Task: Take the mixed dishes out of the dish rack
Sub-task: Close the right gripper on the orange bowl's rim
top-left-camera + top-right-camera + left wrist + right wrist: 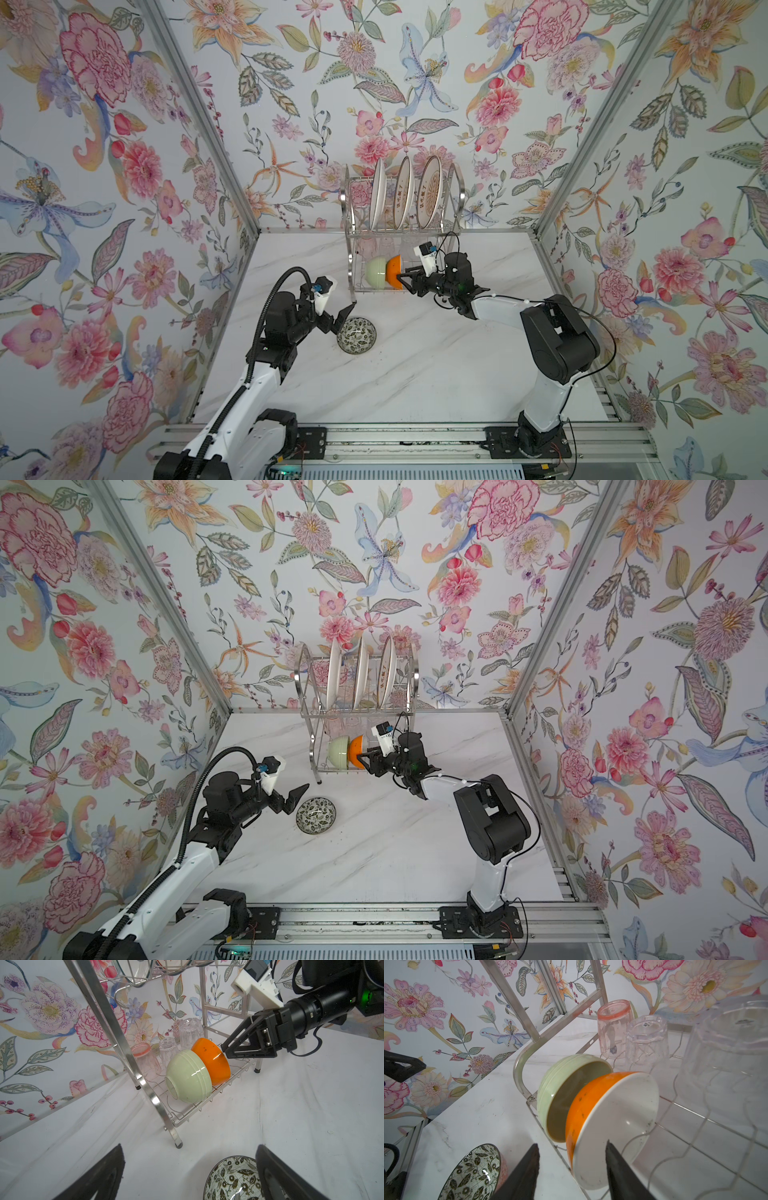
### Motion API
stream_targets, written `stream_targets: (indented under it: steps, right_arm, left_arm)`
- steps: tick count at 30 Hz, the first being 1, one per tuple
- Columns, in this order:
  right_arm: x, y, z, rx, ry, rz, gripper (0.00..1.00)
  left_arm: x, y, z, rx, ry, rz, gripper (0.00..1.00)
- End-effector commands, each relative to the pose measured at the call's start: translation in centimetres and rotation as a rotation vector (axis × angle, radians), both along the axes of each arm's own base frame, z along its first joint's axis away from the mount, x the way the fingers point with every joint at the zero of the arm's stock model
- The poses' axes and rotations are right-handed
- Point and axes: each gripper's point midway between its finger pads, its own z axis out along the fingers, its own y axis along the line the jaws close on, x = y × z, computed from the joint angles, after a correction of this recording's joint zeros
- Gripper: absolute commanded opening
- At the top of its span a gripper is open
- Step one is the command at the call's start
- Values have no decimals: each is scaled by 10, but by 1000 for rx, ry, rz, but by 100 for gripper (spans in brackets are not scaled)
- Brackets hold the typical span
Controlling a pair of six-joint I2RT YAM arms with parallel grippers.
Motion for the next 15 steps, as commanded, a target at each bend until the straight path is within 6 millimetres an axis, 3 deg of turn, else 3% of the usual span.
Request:
stream_targets:
  steps: [1, 15]
  right_arm:
    - [9, 3, 8, 40, -6, -1, 52]
    - [23, 18, -12, 53, 72, 5, 50]
  left_arm:
    - [1, 1, -4, 26, -8, 9, 100]
    - [3, 7, -8, 48, -1, 43, 99]
